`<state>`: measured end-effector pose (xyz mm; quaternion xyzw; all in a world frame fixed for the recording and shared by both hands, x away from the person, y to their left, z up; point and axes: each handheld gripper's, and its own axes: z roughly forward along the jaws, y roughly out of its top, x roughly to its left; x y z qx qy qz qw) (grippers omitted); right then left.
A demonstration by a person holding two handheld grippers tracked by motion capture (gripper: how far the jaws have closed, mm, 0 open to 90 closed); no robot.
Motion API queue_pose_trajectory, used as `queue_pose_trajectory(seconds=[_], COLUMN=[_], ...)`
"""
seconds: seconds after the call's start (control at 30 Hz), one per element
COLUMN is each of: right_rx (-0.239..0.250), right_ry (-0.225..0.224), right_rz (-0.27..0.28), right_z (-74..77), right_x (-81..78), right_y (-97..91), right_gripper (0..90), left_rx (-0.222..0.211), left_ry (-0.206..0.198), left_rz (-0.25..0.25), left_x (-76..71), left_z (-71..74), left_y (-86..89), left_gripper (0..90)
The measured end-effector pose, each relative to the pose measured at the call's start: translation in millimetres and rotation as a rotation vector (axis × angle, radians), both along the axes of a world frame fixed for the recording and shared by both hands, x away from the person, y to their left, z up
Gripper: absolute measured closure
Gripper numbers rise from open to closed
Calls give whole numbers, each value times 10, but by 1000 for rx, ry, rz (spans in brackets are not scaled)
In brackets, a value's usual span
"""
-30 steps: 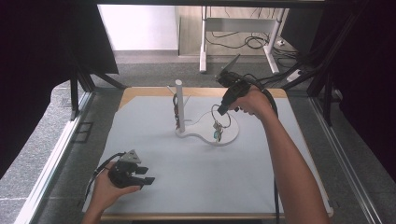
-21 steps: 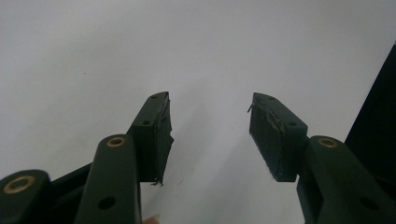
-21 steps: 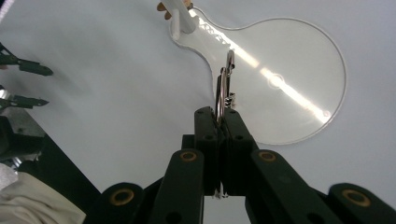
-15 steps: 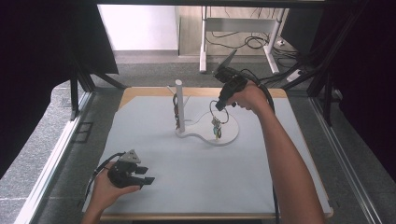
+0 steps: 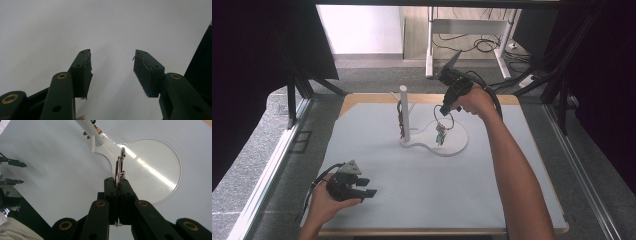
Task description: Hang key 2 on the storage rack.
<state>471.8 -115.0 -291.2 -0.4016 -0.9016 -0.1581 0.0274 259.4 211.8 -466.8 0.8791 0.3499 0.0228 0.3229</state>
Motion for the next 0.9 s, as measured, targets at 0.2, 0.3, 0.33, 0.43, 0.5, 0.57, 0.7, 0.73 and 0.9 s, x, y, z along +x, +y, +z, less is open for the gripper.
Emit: queue_pose_trajectory(seconds=[0.2,0.3,0.33,0.43,0.5,0.57,0.7,0.73,0.9], right_rx=[2,-2,-2,1,0,-1,-4,-6,-11], right_ry=[1,1,1,-2,-6,-6,-7,-7,-11], right_rz=[-1,2,3,4,7,7,9,10,13], right_z=[-2,-8,-6,8,19,26,26,25,29], right_x=[55,75,84,108,128,139,156,162,218], right_y=[55,98,111,152,196,228,268,283,342], right_gripper=[869,869,869,869,869,869,869,869,869], left_rx=[-6,-9,-11,-10,-10,-23,-22,-23,-29], left_ry=[10,11,11,11,6,11,9,10,10], left_rz=[9,13,15,9,7,18,16,16,22], left_x=[12,19,17,18,20,11,13,12,11], left_z=[-21,-30,-28,-20,-17,-14,-9,-8,-2], left_y=[32,50,51,59,65,62,68,68,75], left_gripper=[489,489,489,489,489,489,489,490,491])
